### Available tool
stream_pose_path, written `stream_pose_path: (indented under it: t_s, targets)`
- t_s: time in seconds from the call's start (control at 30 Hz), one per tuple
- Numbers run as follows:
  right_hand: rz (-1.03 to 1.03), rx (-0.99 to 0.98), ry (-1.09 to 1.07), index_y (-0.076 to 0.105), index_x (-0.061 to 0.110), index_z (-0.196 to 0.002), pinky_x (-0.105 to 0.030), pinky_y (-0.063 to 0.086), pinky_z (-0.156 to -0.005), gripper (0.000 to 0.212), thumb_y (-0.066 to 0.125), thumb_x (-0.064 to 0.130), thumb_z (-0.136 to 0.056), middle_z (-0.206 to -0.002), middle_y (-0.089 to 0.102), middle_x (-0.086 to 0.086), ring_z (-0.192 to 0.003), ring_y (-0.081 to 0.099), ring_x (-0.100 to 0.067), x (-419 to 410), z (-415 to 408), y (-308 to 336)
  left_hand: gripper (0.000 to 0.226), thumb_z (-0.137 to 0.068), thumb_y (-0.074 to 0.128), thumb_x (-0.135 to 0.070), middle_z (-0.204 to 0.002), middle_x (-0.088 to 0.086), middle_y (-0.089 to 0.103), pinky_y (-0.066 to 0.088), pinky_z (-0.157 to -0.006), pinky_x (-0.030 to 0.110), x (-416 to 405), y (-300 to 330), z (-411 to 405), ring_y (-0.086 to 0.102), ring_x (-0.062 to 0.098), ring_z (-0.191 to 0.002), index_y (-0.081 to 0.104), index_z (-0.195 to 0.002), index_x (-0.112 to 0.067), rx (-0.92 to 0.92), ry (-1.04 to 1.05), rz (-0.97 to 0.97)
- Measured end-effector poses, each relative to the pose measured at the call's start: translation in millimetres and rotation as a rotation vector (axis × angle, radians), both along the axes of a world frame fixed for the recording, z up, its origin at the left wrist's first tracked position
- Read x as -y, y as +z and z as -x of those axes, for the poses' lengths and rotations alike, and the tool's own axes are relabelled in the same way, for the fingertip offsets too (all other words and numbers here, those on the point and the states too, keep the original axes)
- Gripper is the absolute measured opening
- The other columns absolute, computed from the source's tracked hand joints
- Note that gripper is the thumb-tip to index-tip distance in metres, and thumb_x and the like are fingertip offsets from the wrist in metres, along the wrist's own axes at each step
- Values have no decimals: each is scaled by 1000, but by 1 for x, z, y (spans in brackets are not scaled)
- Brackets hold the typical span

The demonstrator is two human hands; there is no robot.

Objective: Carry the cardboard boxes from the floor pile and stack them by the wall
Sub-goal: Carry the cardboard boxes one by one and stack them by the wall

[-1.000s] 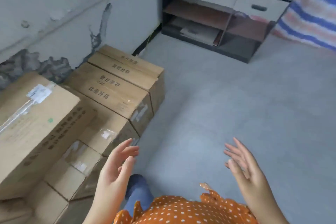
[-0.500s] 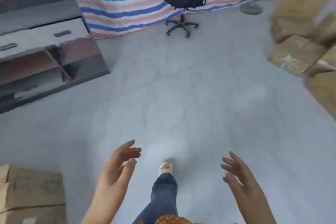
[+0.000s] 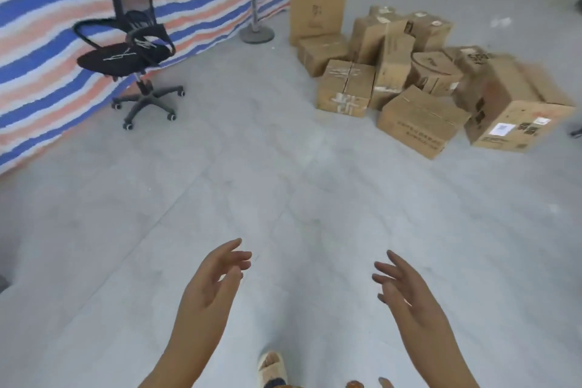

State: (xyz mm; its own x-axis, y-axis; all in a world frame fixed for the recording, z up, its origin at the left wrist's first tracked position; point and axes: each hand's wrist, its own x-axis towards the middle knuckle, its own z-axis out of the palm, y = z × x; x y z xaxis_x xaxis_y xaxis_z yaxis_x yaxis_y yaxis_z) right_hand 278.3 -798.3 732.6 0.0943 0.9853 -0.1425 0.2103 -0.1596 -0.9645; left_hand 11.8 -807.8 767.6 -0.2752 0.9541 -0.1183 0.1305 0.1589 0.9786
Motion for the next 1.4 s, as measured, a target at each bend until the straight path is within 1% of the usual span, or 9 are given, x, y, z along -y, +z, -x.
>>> stream_pose_path:
  t_s: [0.3, 0.5, 0.6, 0.73, 0.93, 1.07, 1.23, 1.33, 1.4]
  targets:
    - [62, -84, -406, 54, 30, -120, -29, 56, -82, 36, 47, 4, -96, -115, 67, 1, -97, 67, -6, -97, -69, -19, 39, -94, 46, 3, -105, -4, 71, 50, -88, 39, -166, -20, -55, 67, 11, -98, 63, -112, -27, -65, -244, 71]
    - [25, -24, -386, 54, 37, -119, -32, 54, -84, 36, 48, 9, -96, -112, 68, 8, -100, 67, -6, -231, -154, -20, 40, -95, 44, 4, -101, -6, 71, 54, -86, 33, -298, -29, -136, 67, 11, -95, 63, -111, -26, -20, -160, 23]
    - [-37, 15, -395, 55, 38, -120, -26, 56, -80, 37, 47, 11, -96, -108, 70, 14, -99, 67, -4, -303, -207, -5, 41, -95, 42, 6, -100, -5, 71, 54, -84, 24, -365, -21, -187, 68, 12, -93, 63, -110, -26, 22, -143, -11]
    - [-26, 14, -372, 54, 38, -121, -22, 55, -81, 36, 47, 12, -97, -109, 69, 14, -100, 66, -3, -379, -256, 1, 39, -95, 43, 4, -102, -5, 71, 55, -82, 27, -440, -17, -235, 67, 11, -93, 63, -113, -25, 38, -180, -12]
    - [55, 31, -376, 56, 40, -118, -34, 53, -85, 38, 48, 9, -96, -109, 69, 14, -98, 67, -5, -478, -286, -21, 41, -94, 41, 9, -97, 0, 72, 55, -80, 22, -545, -34, -258, 69, 11, -87, 62, -110, -22, 53, -137, 45]
    - [65, 34, -427, 57, 38, -117, -31, 53, -84, 36, 49, 11, -96, -109, 69, 16, -97, 67, -5, -561, -297, -33, 37, -94, 39, 9, -98, 7, 70, 55, -79, 24, -641, -44, -266, 69, 11, -83, 60, -113, -16, 46, -130, 48]
    - [30, 21, -555, 58, 38, -115, -27, 55, -81, 34, 47, 11, -97, -110, 69, 9, -96, 68, -3, -679, -306, -21, 37, -96, 42, 3, -97, 2, 71, 56, -80, 26, -787, -24, -285, 68, 9, -88, 59, -111, -26, 8, -249, 24]
    - [0, 26, -601, 56, 38, -118, -25, 55, -81, 29, 47, 23, -95, -109, 69, 13, -97, 67, -3, -741, -309, -10, 35, -96, 43, -2, -99, -6, 71, 50, -86, 29, -867, -10, -297, 67, 9, -92, 59, -115, -28, -18, -354, 5]
    - [5, 38, -611, 55, 35, -121, -24, 54, -83, 38, 46, 41, -84, -110, 68, 16, -99, 66, -3, -772, -313, -4, 34, -96, 44, -4, -100, -8, 71, 49, -87, 30, -909, -10, -308, 67, 9, -93, 58, -116, -27, -41, -415, 20]
